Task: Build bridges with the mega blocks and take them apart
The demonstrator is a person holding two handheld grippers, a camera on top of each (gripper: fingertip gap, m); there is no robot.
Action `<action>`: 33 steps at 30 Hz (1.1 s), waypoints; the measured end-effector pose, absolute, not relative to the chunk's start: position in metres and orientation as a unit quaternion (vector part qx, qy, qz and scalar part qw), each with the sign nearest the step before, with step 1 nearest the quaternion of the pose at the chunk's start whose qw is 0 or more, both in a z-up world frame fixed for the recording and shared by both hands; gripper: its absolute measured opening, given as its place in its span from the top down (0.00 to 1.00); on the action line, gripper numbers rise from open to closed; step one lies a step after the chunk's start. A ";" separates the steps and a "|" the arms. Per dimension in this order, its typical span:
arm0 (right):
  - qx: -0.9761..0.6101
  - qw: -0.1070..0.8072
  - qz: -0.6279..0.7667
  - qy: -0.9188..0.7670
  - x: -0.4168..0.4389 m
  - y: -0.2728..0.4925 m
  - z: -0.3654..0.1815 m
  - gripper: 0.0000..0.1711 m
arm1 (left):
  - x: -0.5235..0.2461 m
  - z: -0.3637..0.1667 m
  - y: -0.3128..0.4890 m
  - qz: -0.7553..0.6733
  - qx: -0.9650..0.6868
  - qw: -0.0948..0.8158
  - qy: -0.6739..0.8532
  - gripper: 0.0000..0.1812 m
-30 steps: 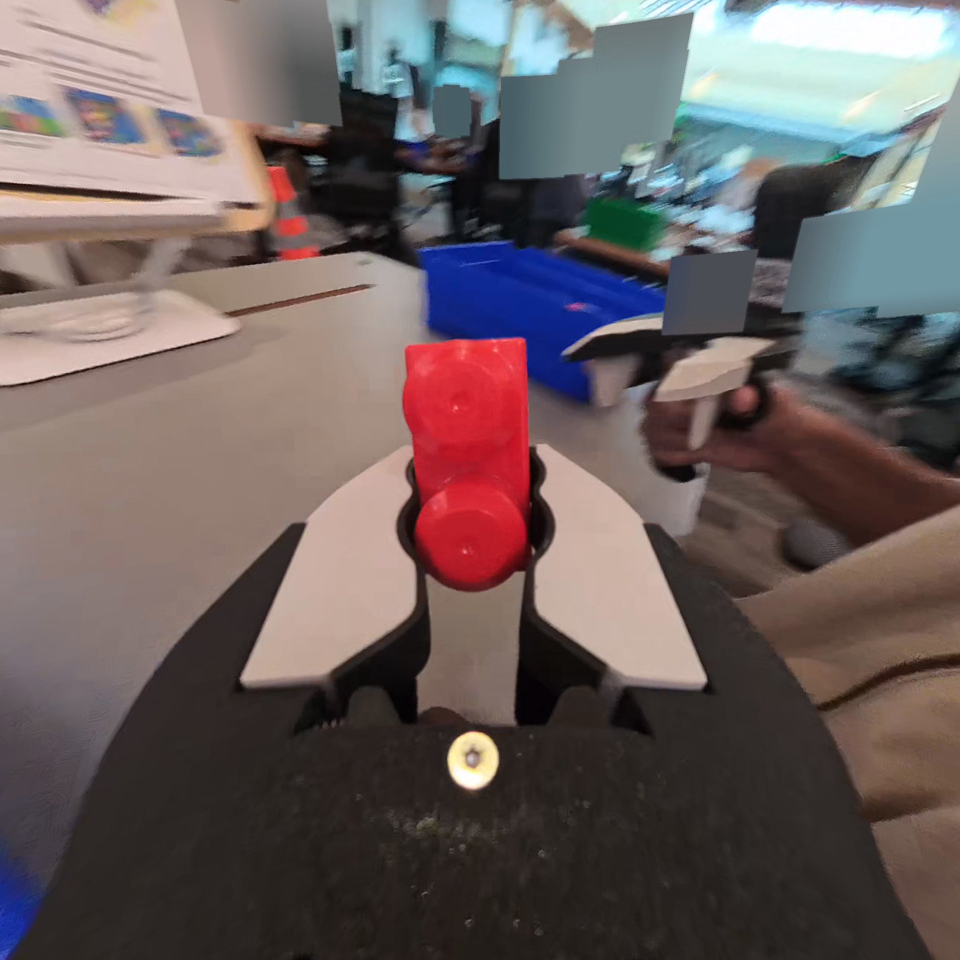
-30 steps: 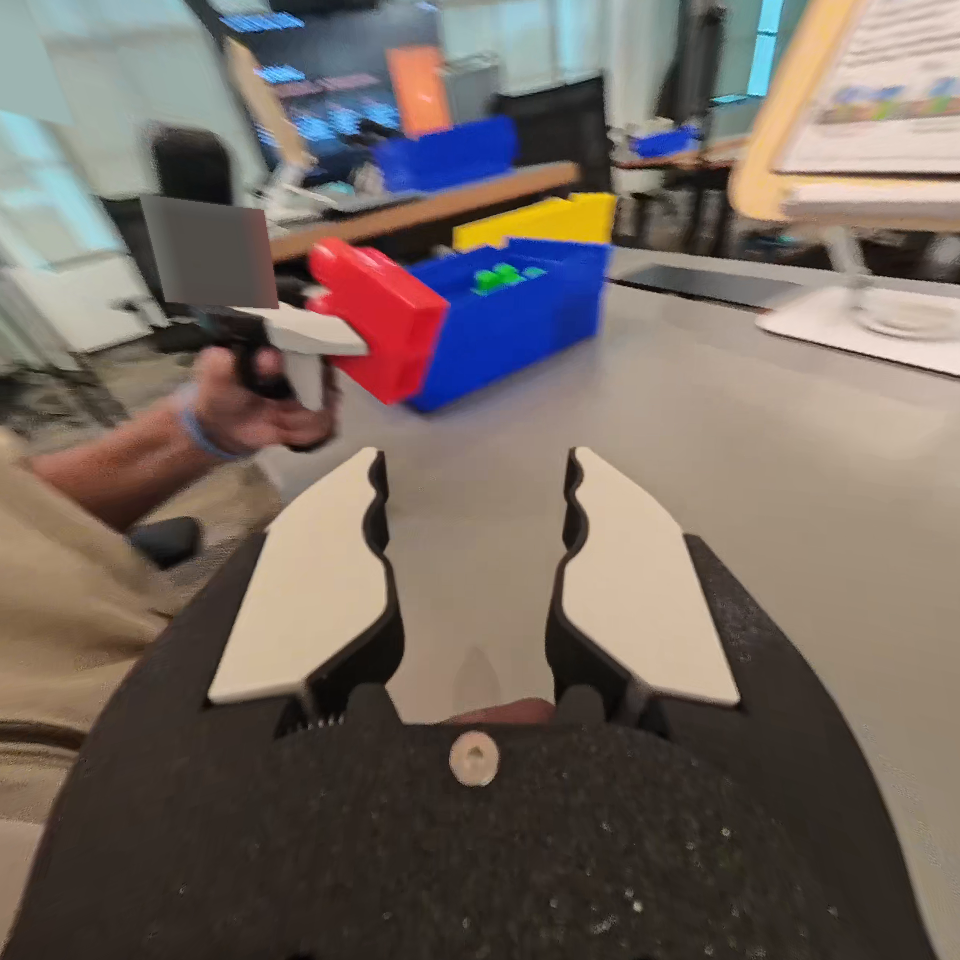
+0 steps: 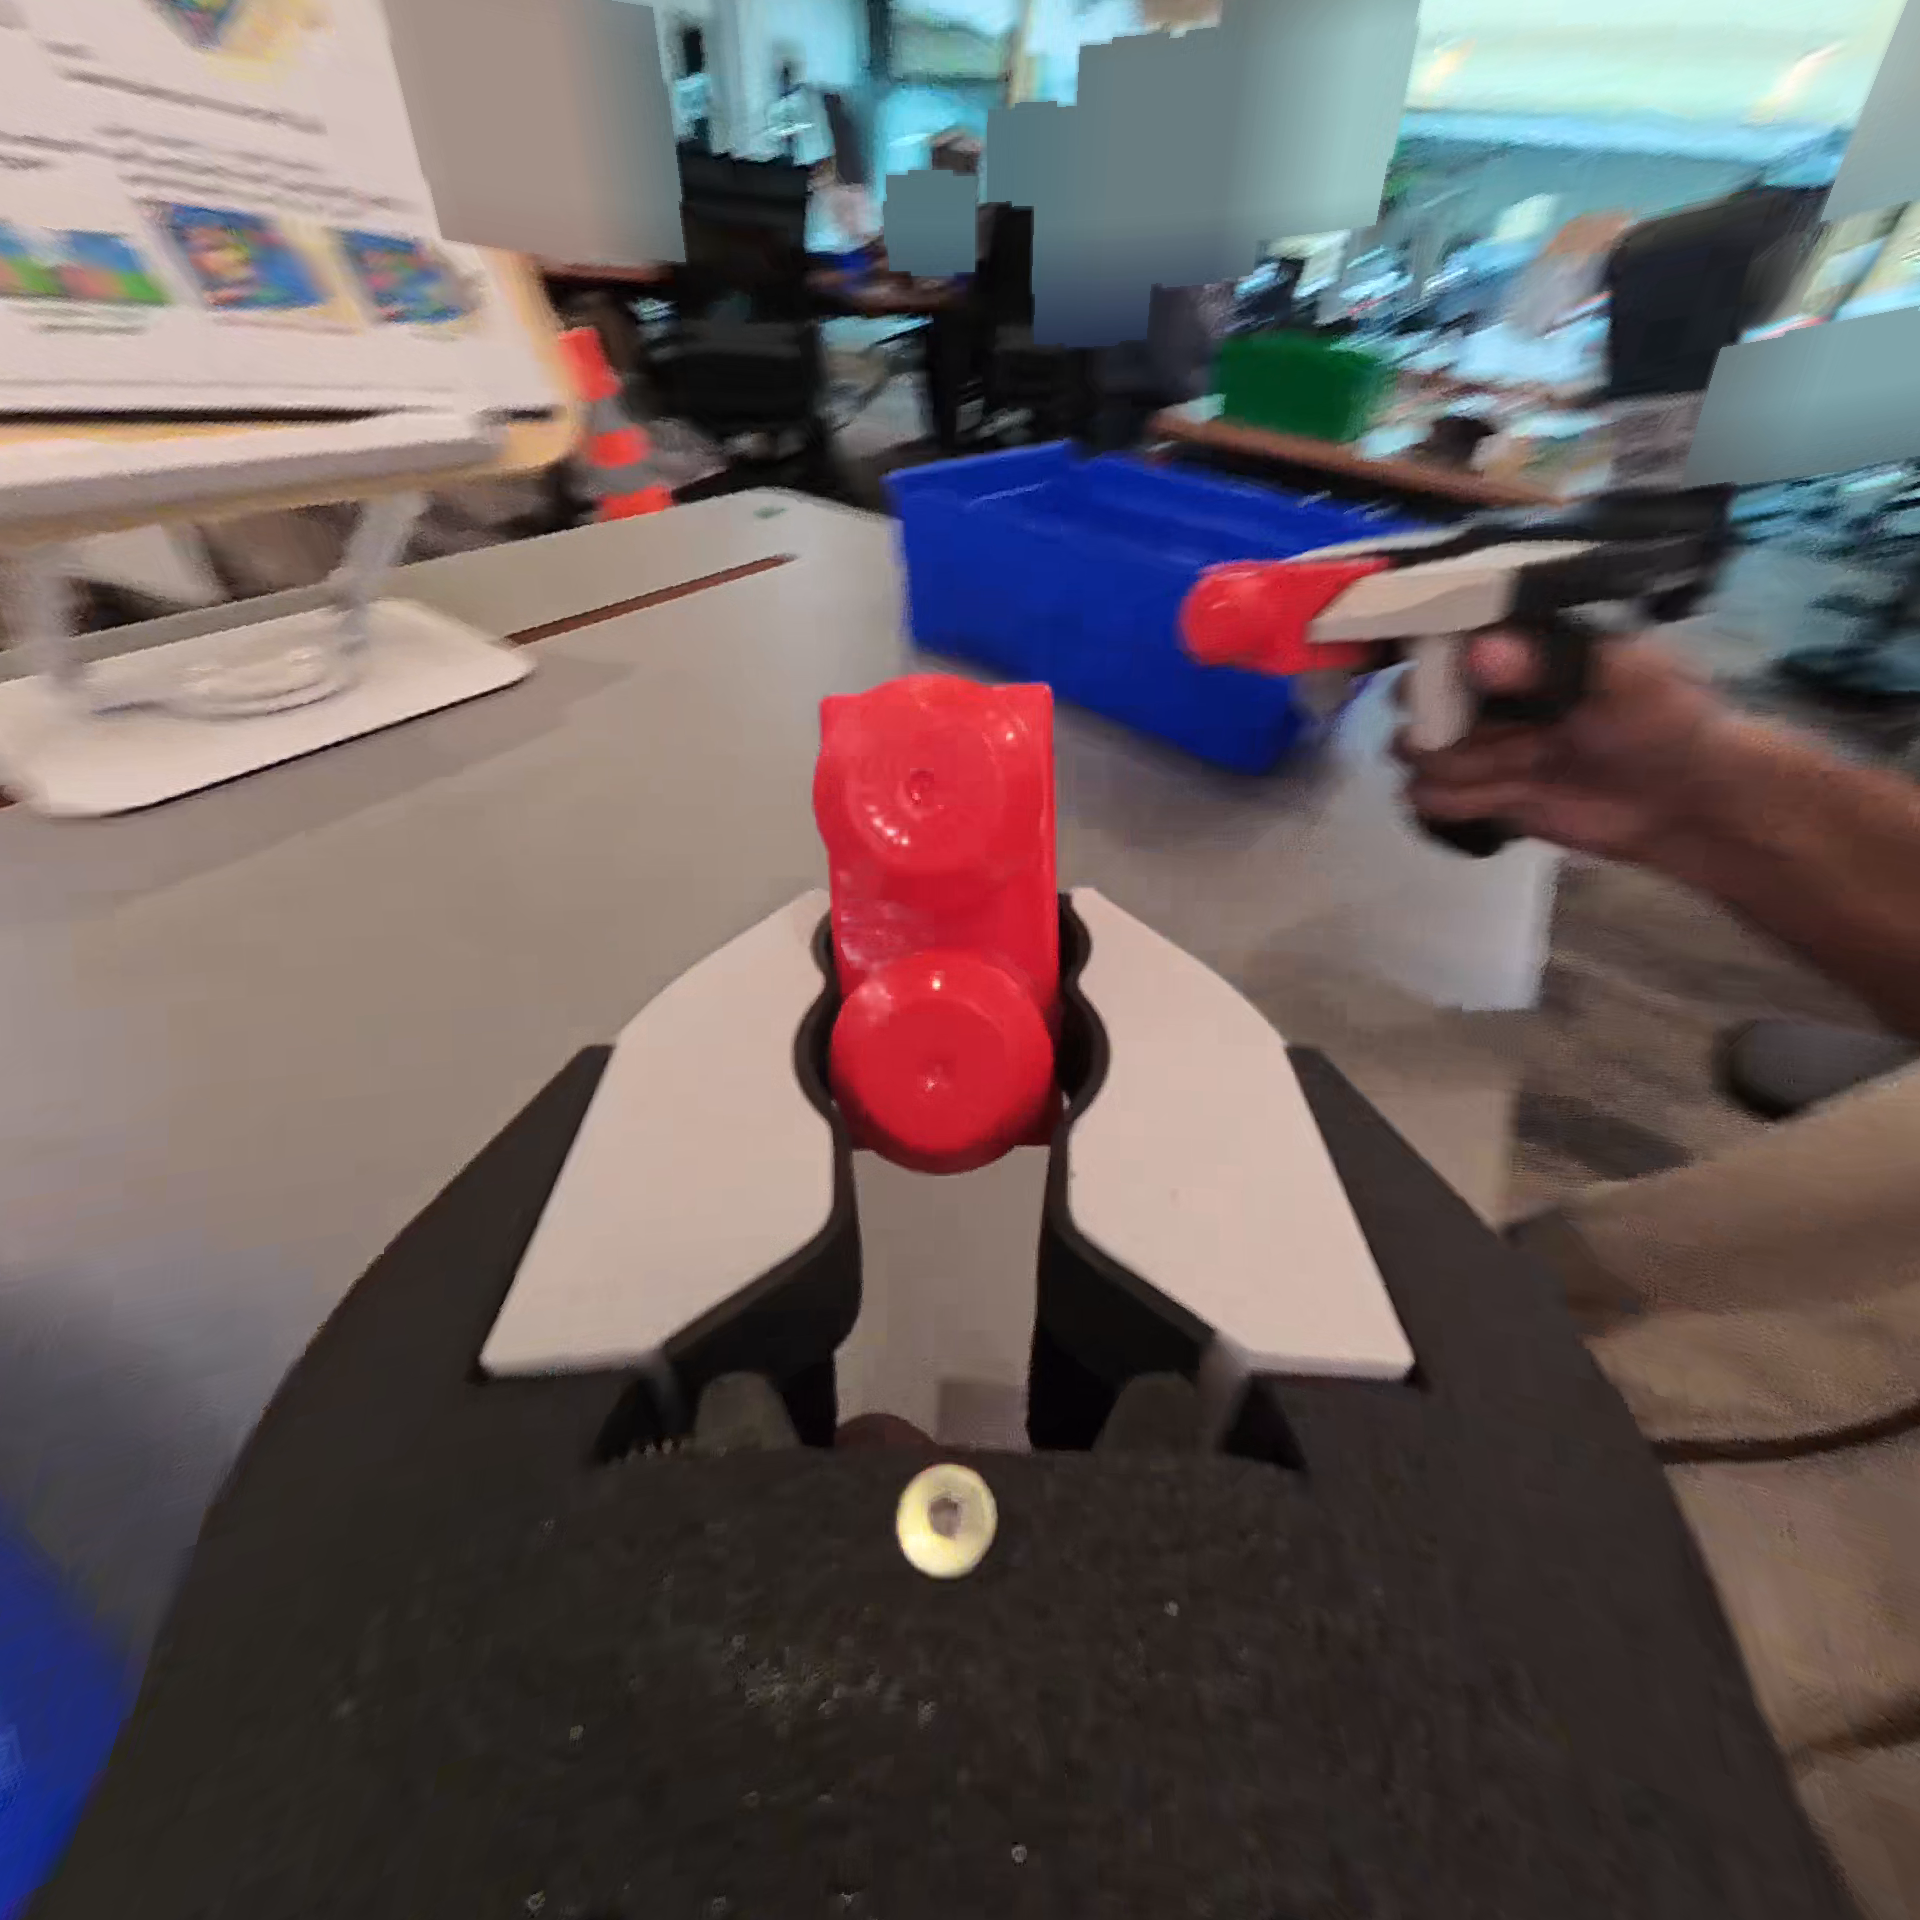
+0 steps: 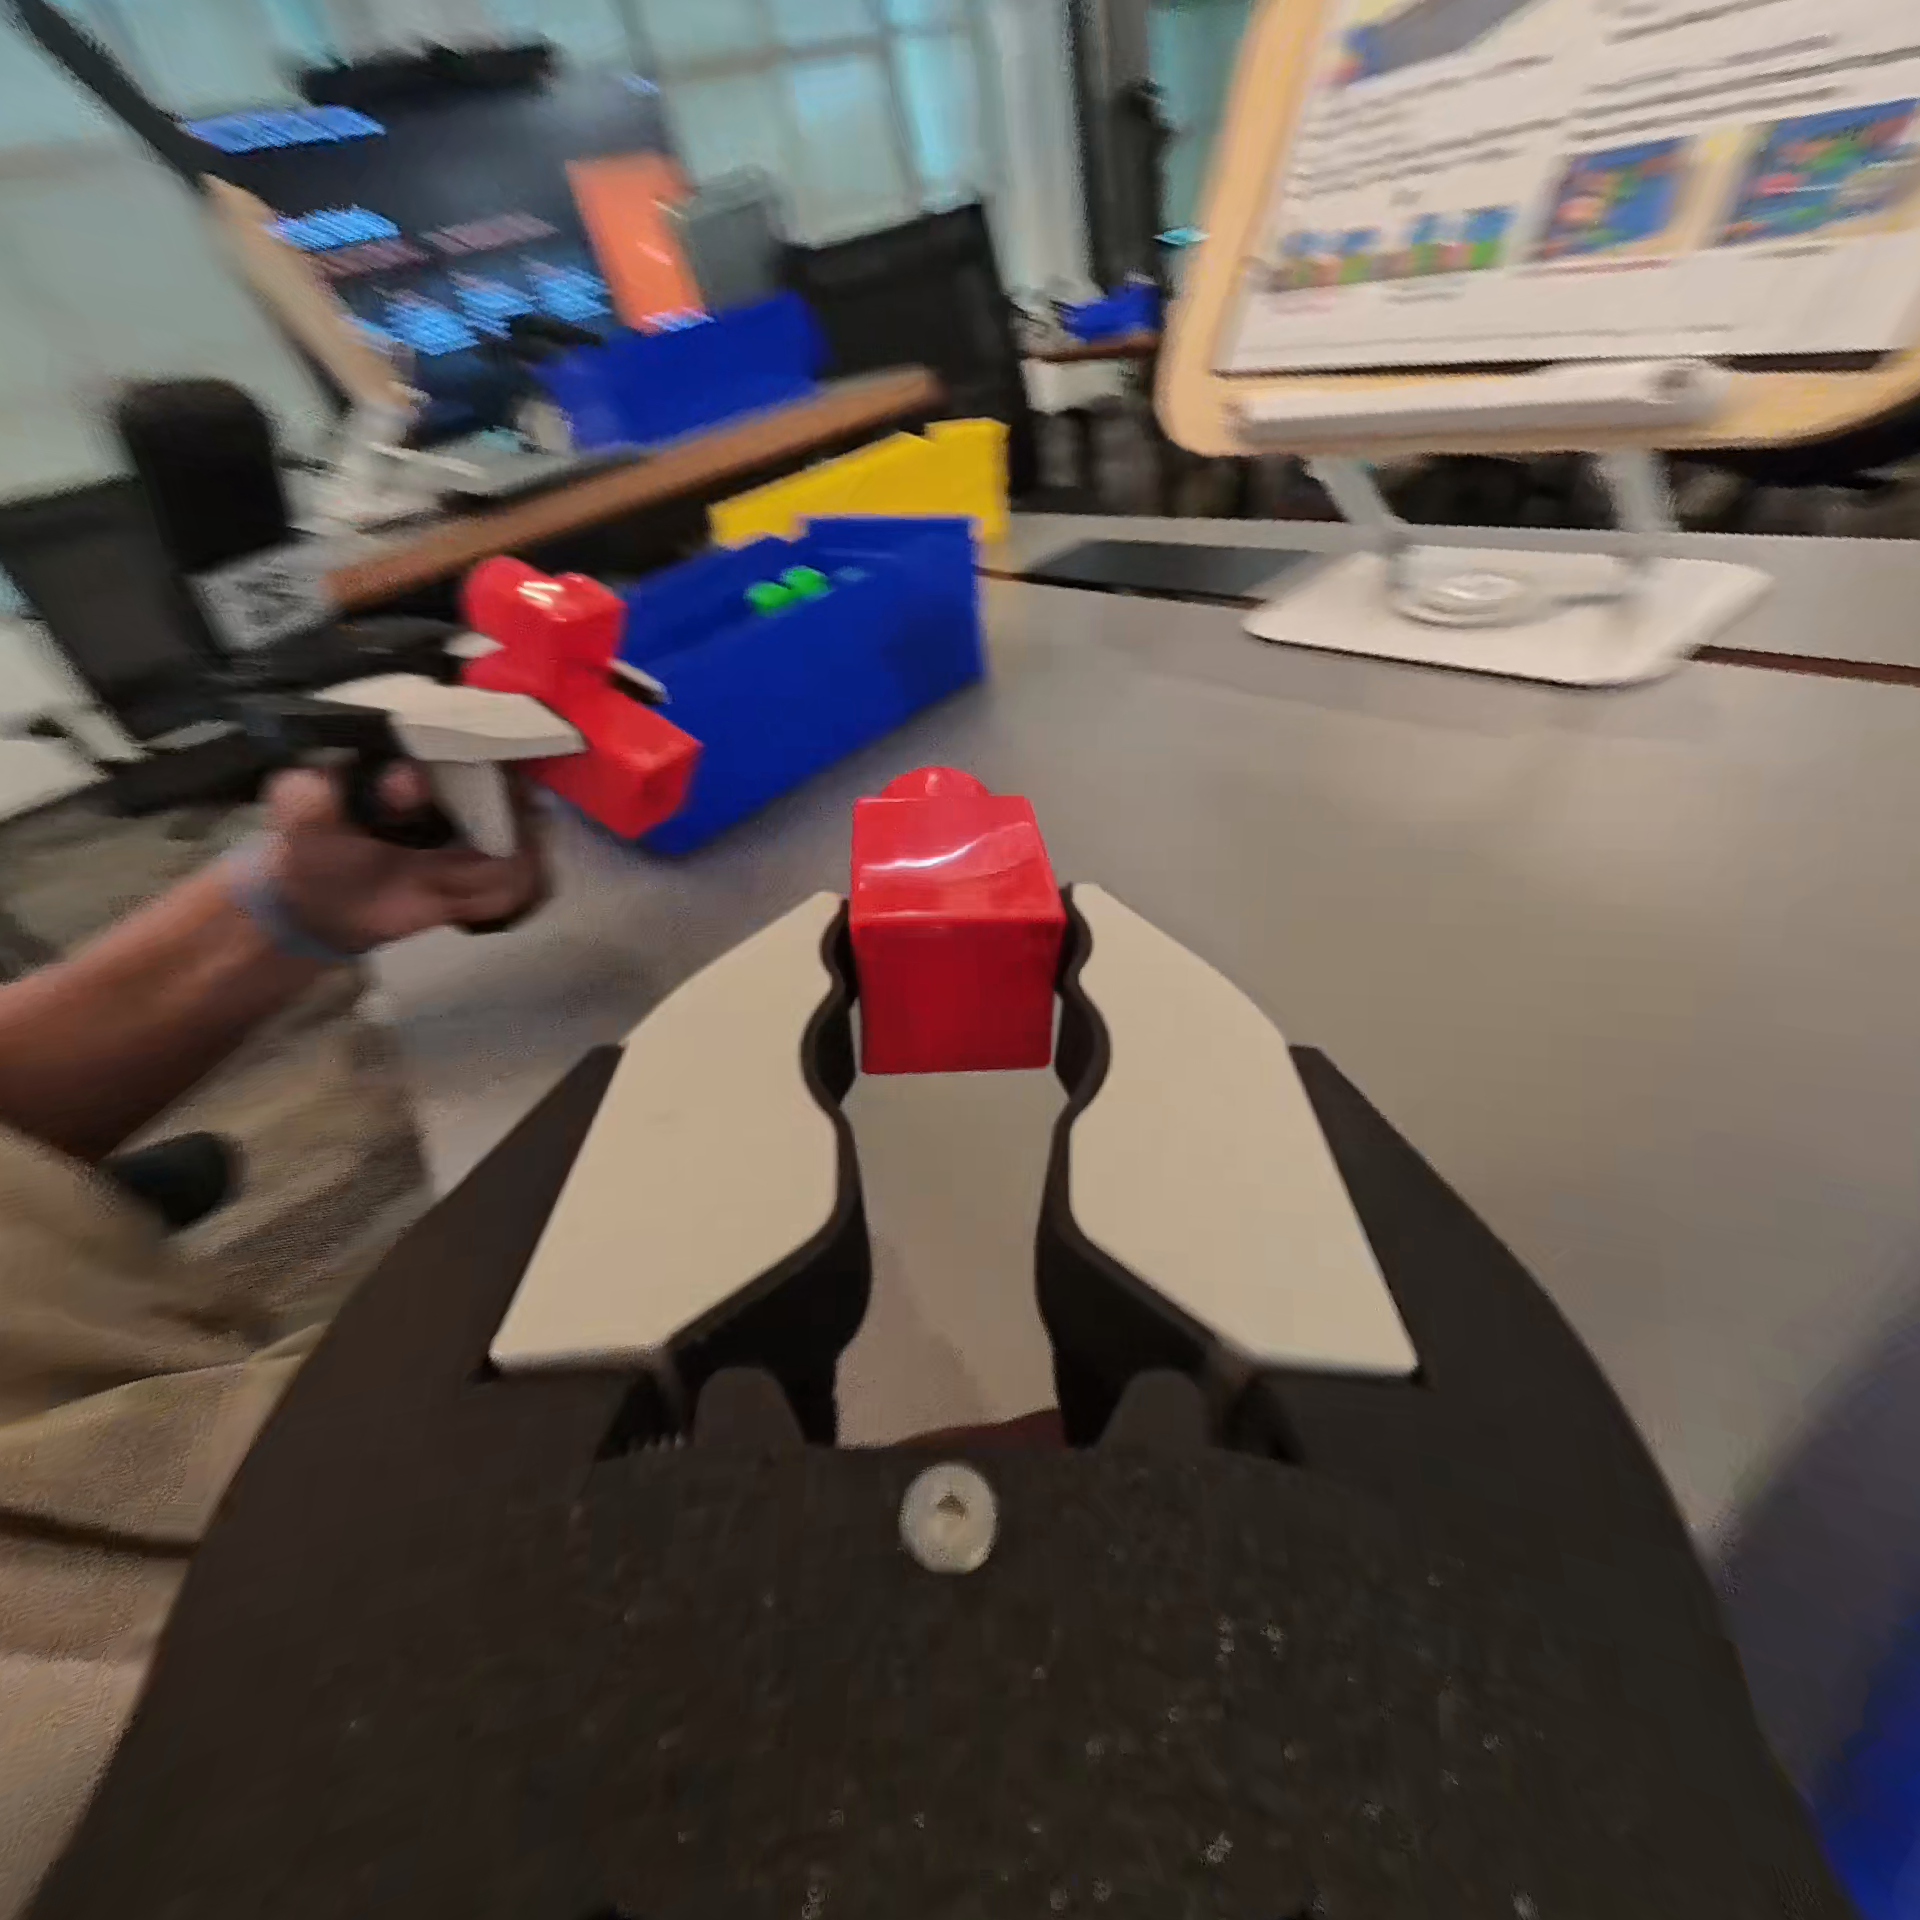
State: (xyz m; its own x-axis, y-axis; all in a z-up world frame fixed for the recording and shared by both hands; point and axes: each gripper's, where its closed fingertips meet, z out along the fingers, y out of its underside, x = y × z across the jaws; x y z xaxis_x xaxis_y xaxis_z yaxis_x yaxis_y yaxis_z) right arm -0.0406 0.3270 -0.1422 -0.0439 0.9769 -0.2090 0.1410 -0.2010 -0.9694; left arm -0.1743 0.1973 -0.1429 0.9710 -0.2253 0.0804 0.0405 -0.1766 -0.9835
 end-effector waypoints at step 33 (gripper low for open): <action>-0.839 0.207 0.146 -0.482 0.068 0.509 -0.241 0.78 | -0.142 -0.183 0.202 -0.008 -0.804 0.586 0.100 0.79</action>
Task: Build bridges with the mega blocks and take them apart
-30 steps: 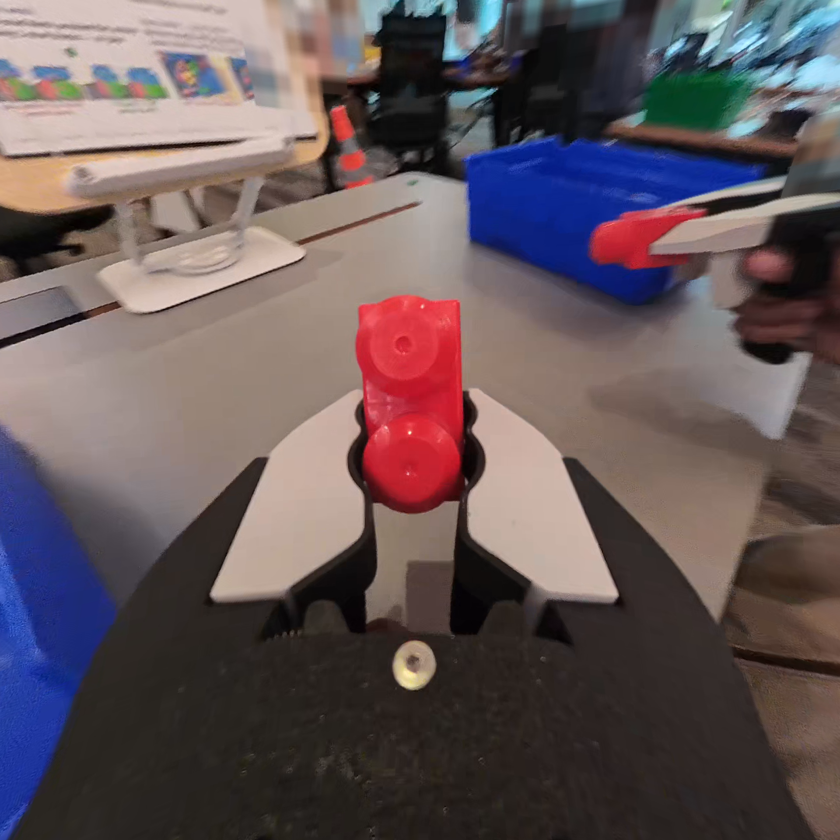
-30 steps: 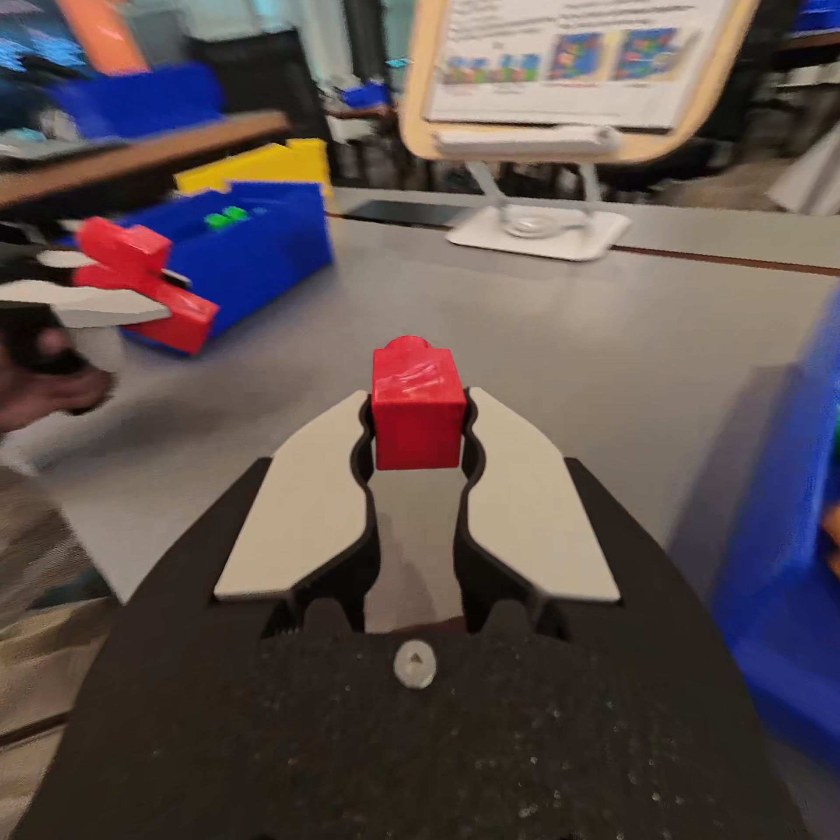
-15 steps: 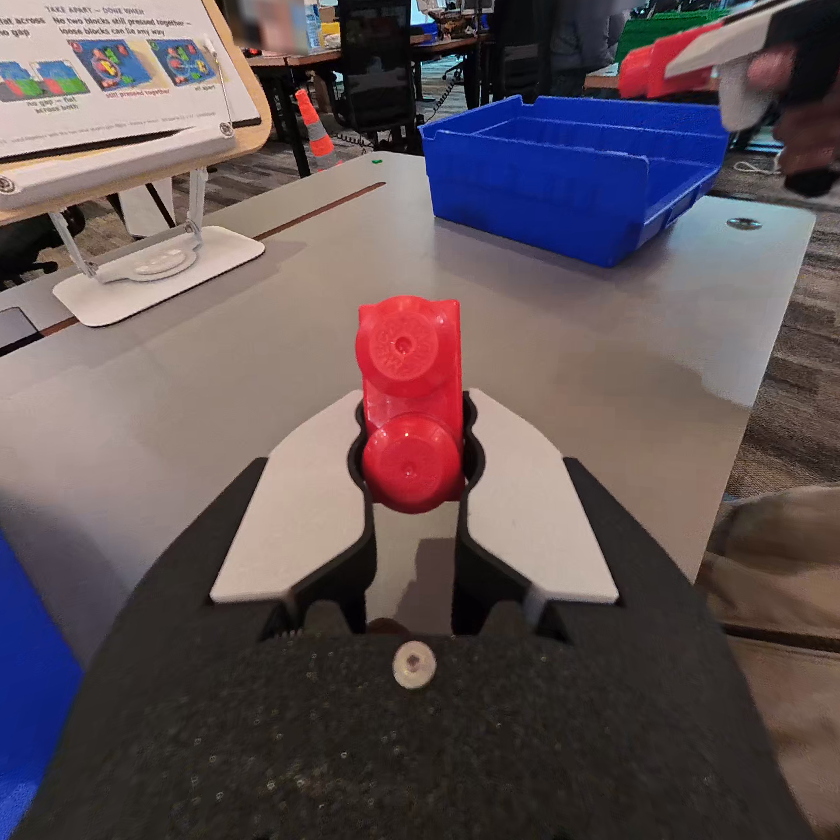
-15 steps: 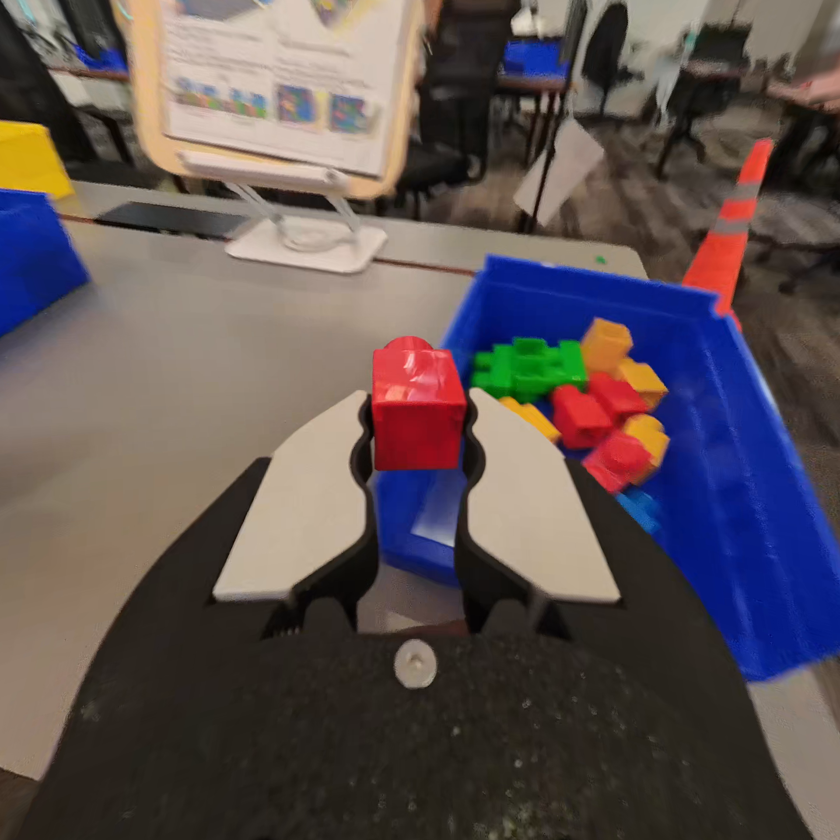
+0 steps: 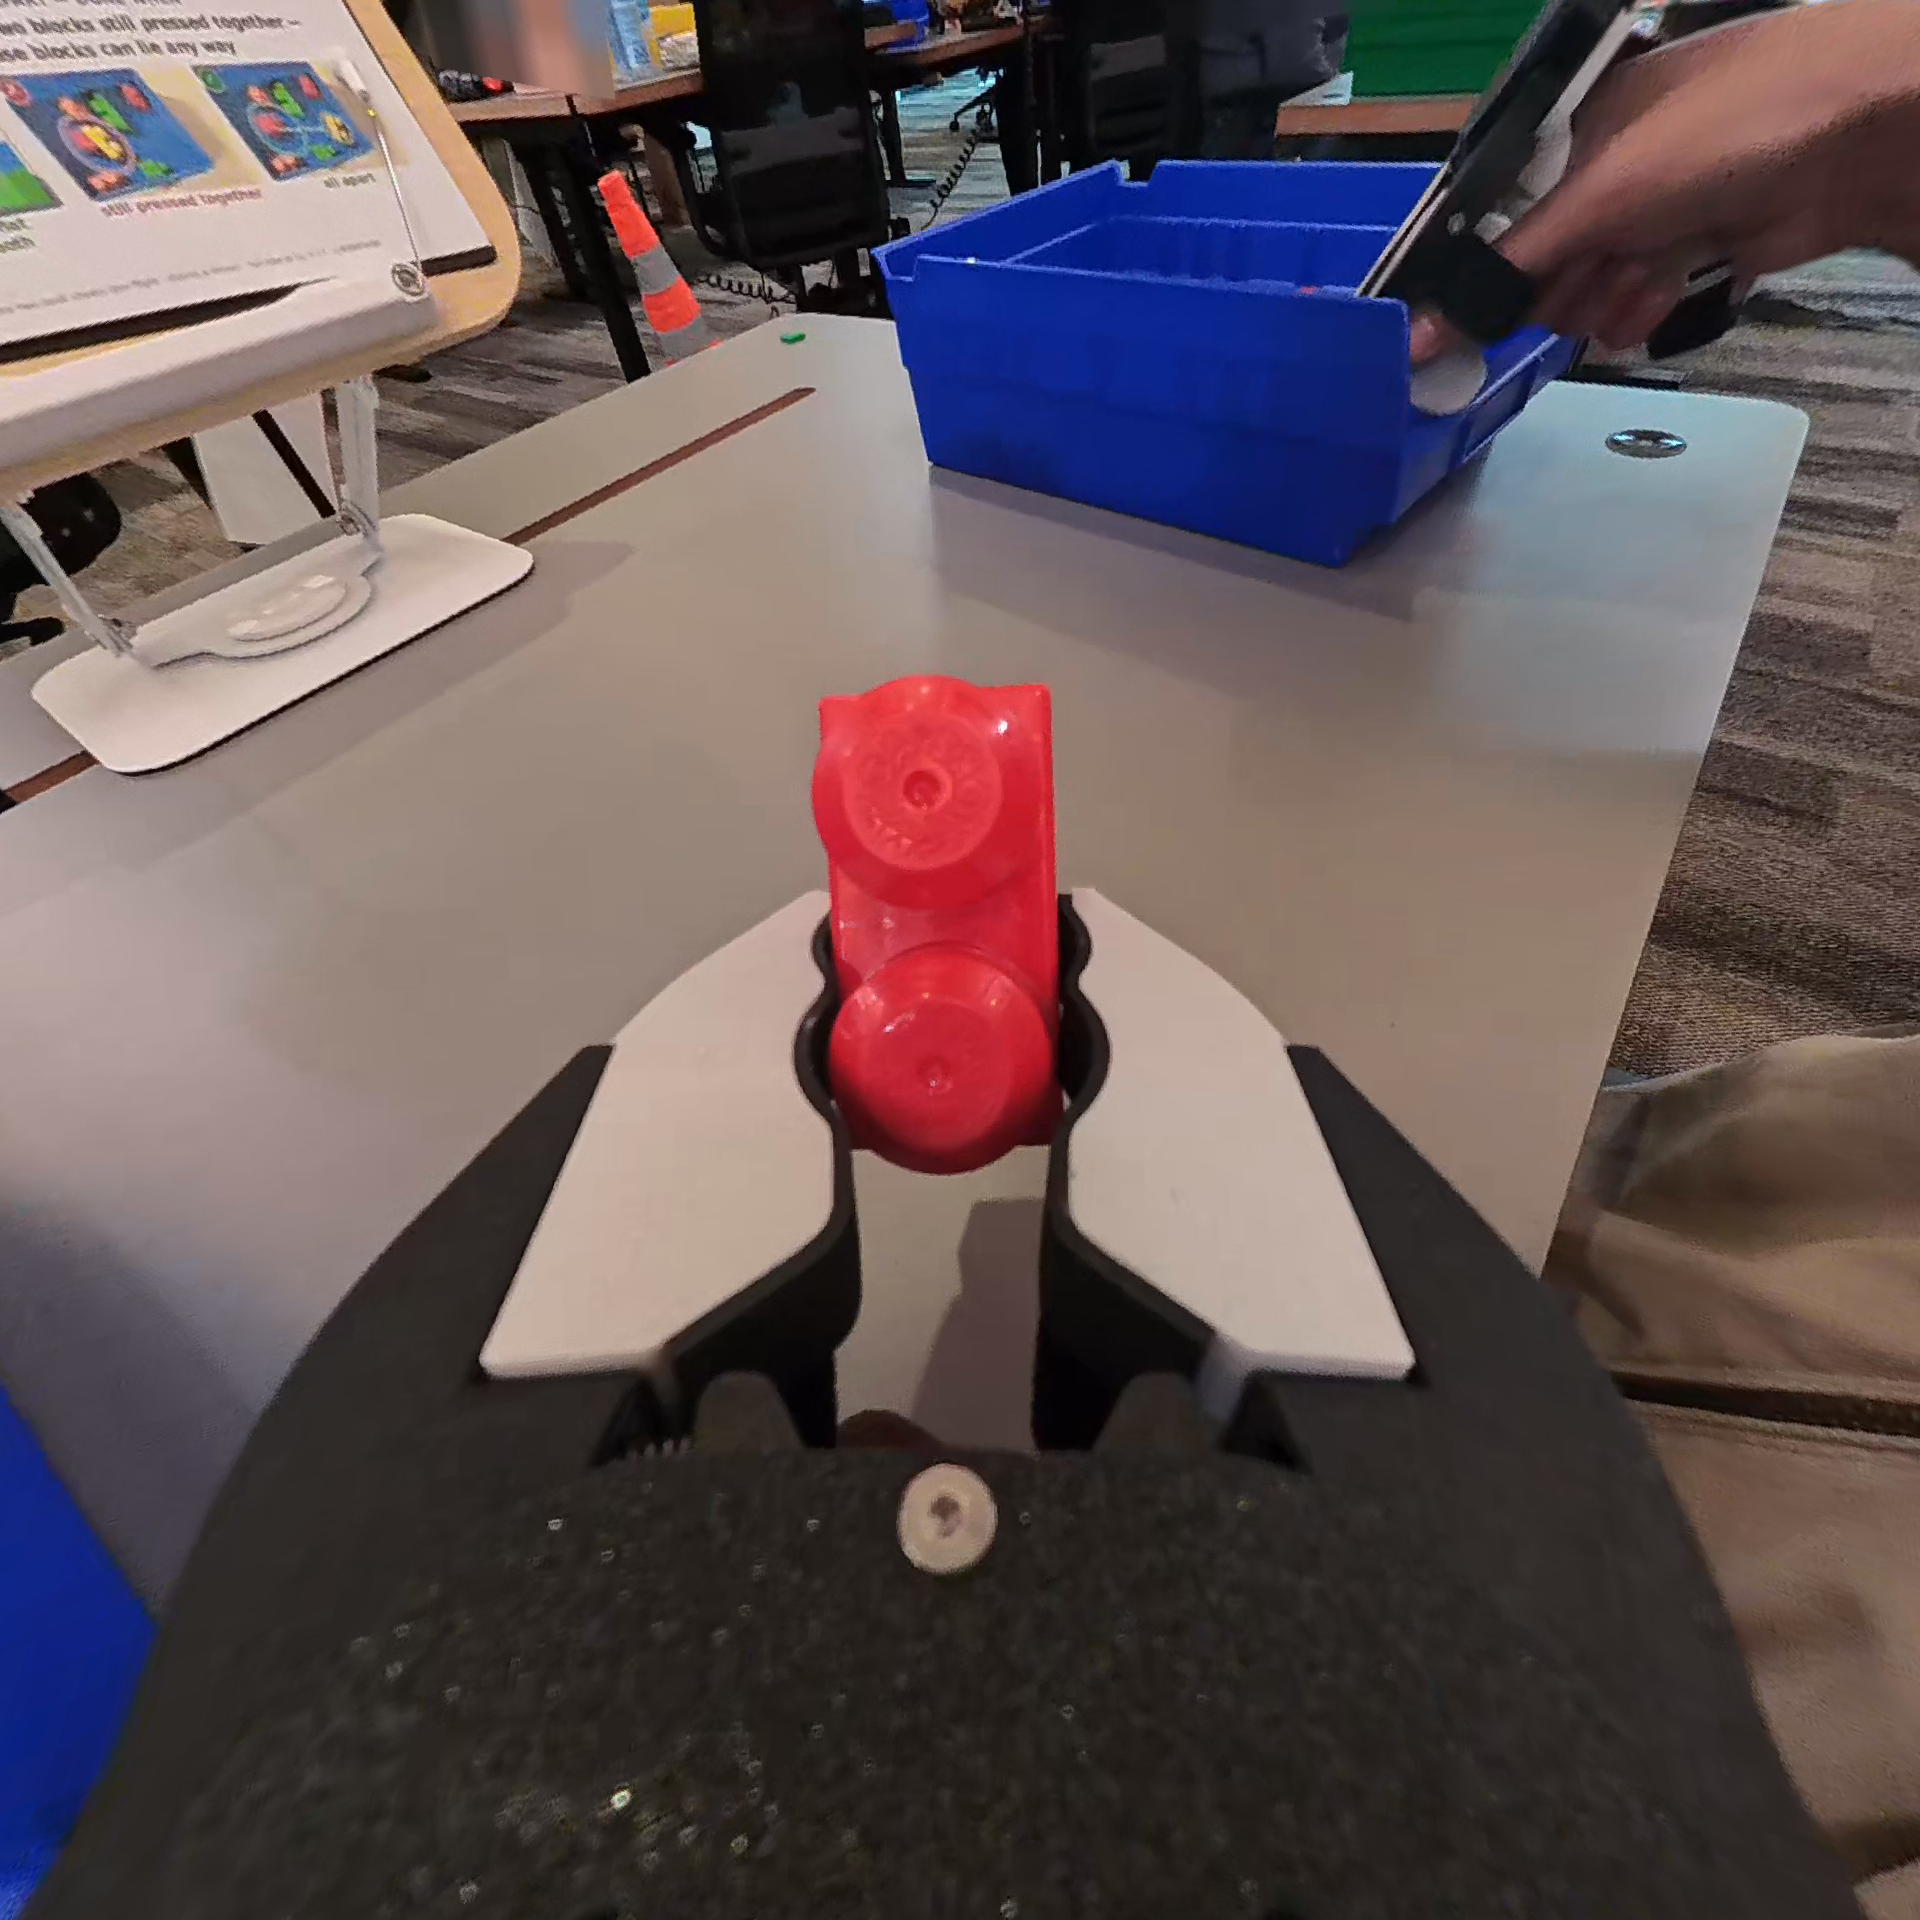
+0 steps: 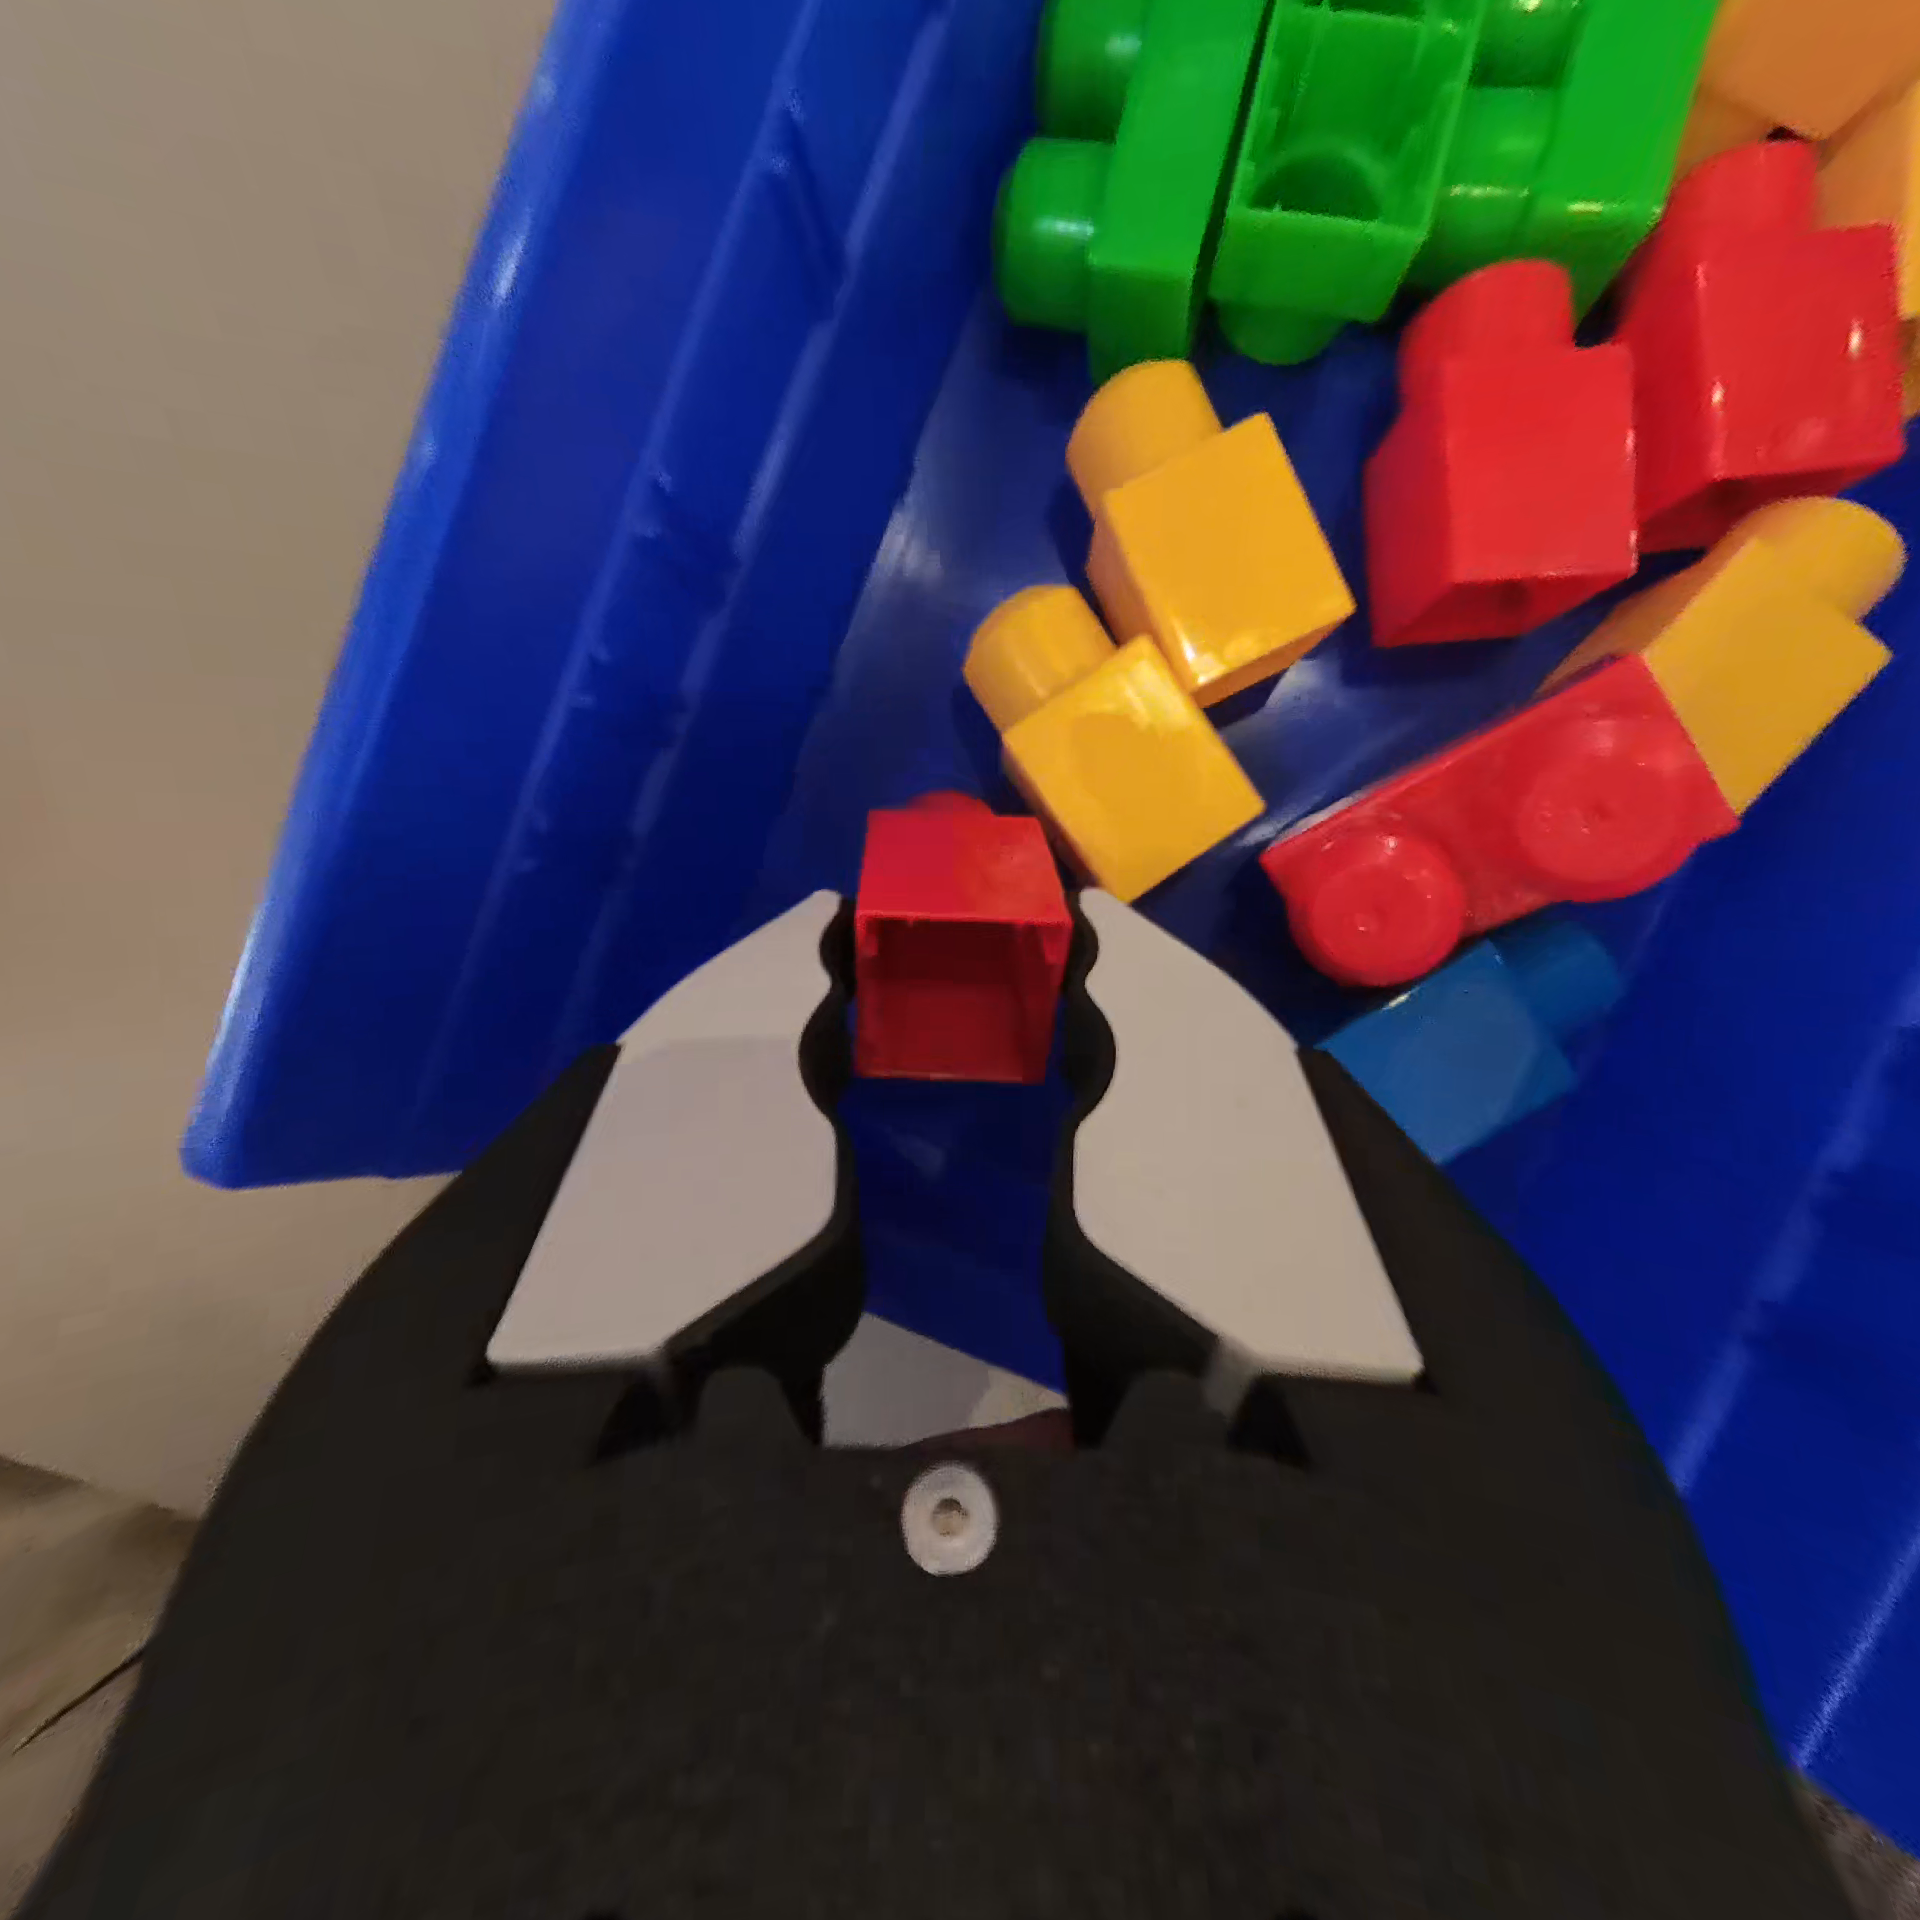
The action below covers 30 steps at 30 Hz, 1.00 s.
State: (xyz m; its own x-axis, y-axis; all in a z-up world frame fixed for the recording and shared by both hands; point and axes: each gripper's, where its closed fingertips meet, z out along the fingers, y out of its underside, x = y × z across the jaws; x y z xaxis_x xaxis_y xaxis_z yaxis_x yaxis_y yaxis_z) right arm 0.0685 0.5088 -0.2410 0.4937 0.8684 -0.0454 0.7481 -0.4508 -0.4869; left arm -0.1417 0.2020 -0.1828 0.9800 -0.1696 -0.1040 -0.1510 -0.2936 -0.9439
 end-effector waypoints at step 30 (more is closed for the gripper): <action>-0.600 0.496 0.375 -0.504 -0.052 0.282 -0.187 0.57 | -0.158 -0.184 0.200 -0.042 -0.807 0.585 0.068 0.79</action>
